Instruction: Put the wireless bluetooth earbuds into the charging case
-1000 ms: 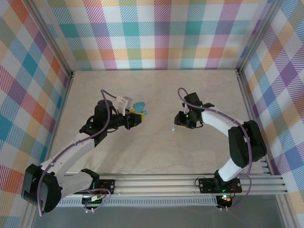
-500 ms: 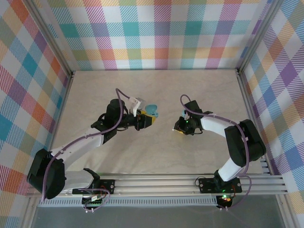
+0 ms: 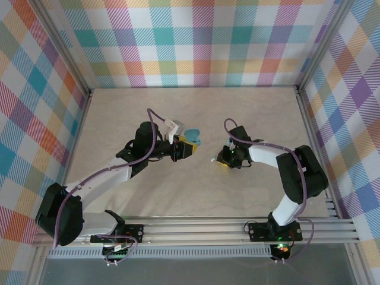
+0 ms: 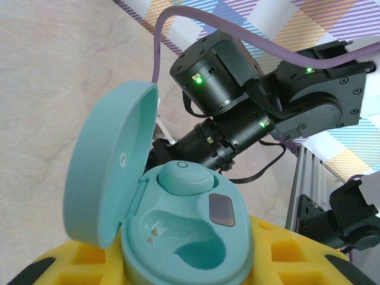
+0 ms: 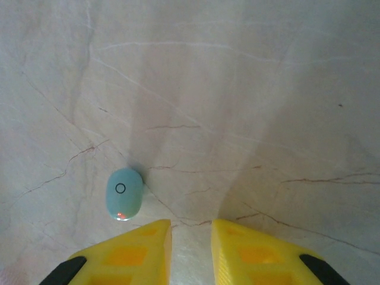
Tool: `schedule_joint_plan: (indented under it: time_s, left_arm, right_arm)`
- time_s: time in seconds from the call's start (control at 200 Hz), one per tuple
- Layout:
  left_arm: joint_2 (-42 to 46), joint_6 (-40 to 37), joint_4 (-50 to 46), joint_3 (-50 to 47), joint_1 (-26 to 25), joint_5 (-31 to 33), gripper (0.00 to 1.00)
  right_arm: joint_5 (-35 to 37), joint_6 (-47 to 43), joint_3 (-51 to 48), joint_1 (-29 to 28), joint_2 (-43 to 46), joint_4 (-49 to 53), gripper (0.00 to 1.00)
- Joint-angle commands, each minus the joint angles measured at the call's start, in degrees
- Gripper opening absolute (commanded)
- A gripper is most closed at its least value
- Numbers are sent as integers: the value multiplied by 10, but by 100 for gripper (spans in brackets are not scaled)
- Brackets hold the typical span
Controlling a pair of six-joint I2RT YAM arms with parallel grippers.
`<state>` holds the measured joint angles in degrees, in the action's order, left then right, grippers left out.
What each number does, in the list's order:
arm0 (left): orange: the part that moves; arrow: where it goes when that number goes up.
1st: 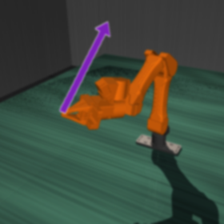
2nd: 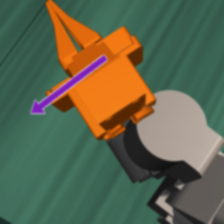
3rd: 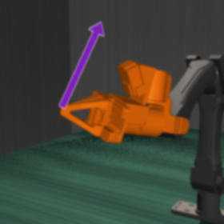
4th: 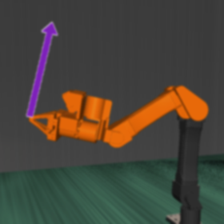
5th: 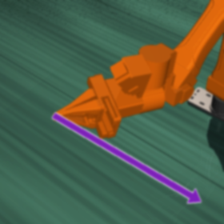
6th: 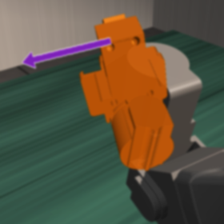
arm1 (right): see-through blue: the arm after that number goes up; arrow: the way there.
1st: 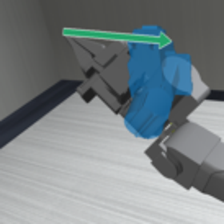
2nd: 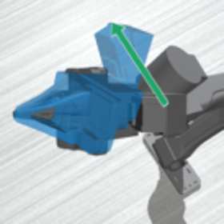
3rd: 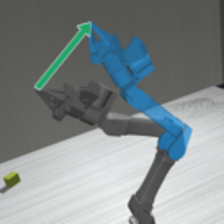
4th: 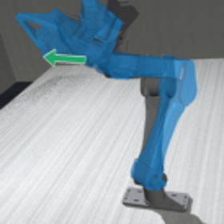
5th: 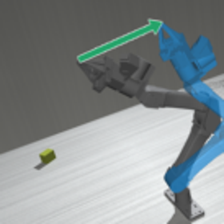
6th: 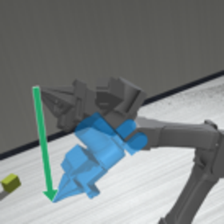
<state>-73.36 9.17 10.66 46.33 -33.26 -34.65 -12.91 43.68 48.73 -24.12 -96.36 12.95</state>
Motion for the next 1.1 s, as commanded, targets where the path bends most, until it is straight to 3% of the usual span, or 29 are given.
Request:
schedule_joint_plan:
  time_s: [0.0,0.205,0.56,1.095]
  left_arm:
    - [-4,-14,6,16,-5,-8,9]
    - [-2,-19,-3,19,-5,-8,8]
    - [3,-31,-11,17,-5,-8,8]
    - [26,-45,-31,11,-5,-1,8]
  right_arm:
    - [-3,-9,19,-3,-20,-4,26]
    - [-6,-5,22,-6,-20,1,26]
    - [26,9,17,-14,52,15,25]
    - [-4,30,39,-27,-8,-14,28]
